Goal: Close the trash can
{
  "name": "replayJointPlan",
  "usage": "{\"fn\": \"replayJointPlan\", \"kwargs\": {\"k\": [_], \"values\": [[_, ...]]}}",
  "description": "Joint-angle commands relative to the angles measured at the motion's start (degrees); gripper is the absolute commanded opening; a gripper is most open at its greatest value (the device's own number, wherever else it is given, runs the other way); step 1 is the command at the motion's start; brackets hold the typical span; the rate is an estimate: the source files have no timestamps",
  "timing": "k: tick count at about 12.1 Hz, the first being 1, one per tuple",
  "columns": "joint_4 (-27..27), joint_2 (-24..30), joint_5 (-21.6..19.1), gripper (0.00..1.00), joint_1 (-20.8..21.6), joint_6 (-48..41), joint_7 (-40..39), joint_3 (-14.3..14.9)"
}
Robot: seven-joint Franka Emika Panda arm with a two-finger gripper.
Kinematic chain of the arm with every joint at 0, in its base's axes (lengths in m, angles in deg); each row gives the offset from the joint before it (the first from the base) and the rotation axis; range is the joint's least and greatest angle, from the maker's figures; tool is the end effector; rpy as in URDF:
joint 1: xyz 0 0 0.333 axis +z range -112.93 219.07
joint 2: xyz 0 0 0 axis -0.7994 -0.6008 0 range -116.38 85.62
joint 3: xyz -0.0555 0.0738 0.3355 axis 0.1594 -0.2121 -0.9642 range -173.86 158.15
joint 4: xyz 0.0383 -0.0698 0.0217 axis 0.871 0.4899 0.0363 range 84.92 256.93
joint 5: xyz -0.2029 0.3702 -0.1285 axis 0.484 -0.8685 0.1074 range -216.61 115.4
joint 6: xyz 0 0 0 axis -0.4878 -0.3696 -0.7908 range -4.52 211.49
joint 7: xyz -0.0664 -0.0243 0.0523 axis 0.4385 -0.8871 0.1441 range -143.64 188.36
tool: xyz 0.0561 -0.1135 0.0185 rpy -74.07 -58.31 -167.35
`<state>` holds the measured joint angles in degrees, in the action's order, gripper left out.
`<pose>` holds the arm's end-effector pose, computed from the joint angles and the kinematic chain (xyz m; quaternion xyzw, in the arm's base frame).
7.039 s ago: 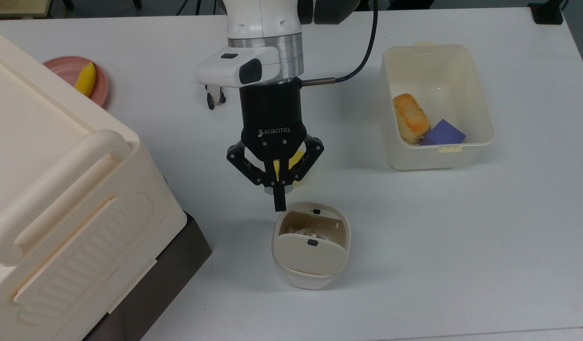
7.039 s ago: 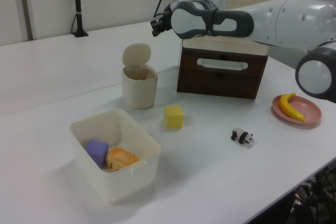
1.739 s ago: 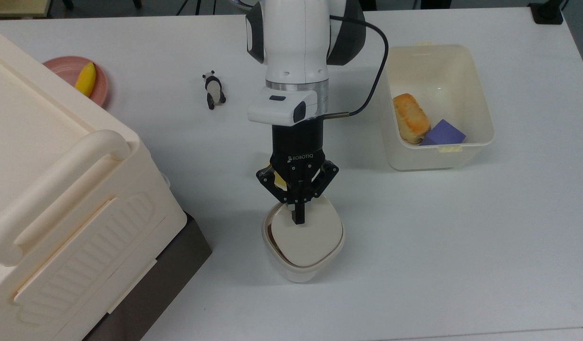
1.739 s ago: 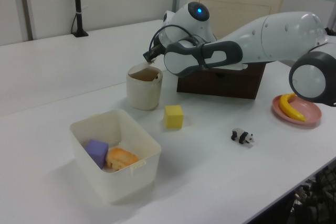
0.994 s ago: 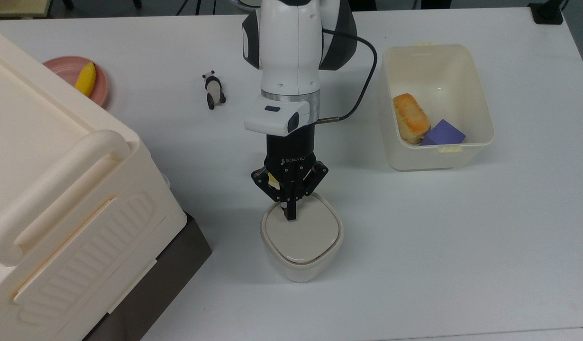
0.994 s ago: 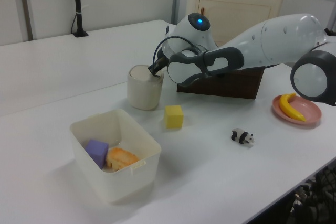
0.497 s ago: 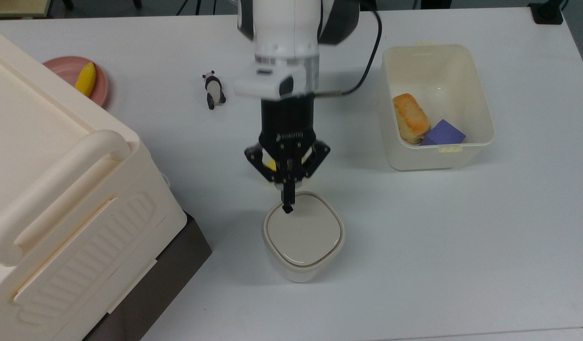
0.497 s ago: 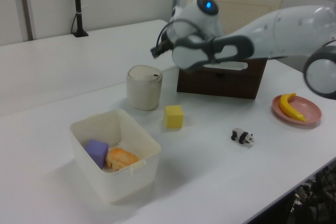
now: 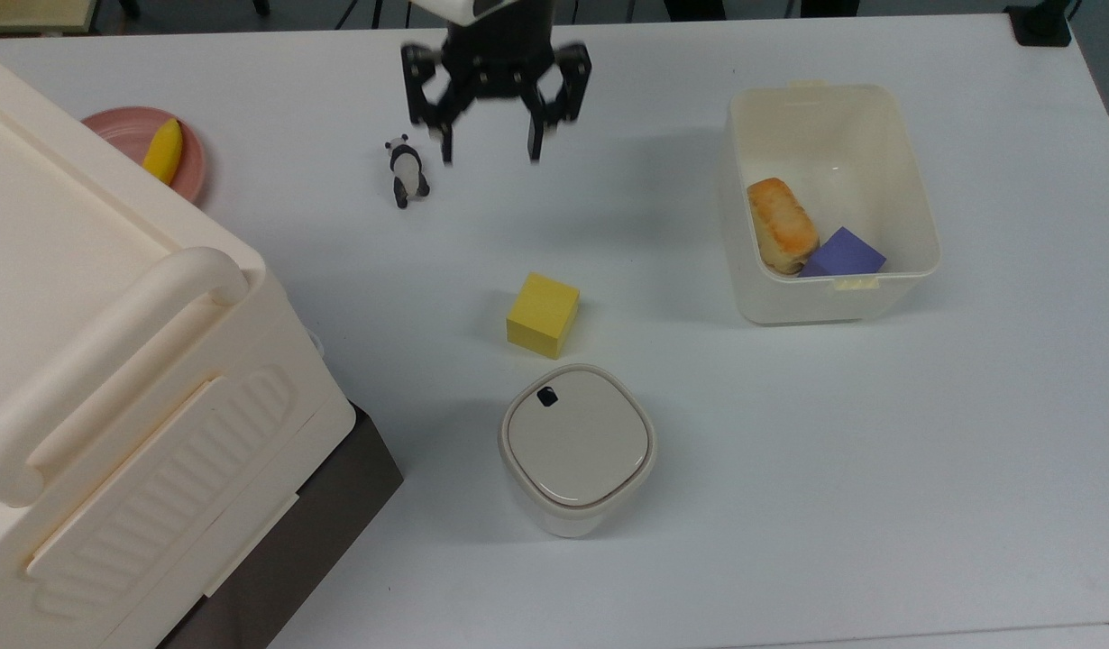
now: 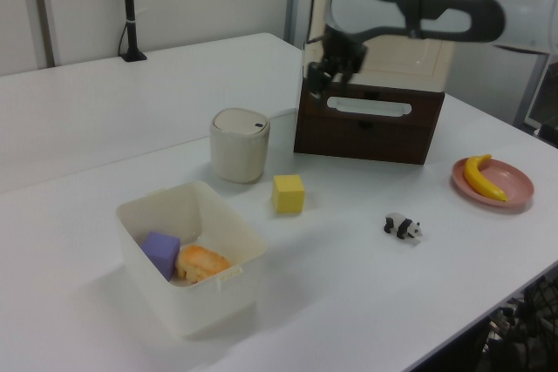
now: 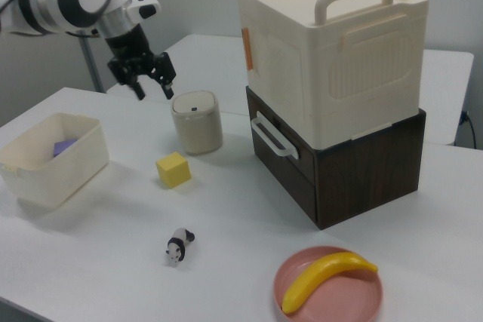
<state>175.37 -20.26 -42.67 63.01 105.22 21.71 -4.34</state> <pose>0.6579 0.0625 0.5731 0.9911 0.0784 0.0853 0.0654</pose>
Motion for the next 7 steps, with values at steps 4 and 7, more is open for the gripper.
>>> {"fn": "replayJointPlan", "kwargs": {"k": [4, 7], "values": [[0.39, 7.34, -3.09, 1.00, -2.82, -13.99, 13.39, 0.79], [0.12, 8.22, -4.94, 1.00, -5.36, -14.43, 11.83, 1.14]]}}
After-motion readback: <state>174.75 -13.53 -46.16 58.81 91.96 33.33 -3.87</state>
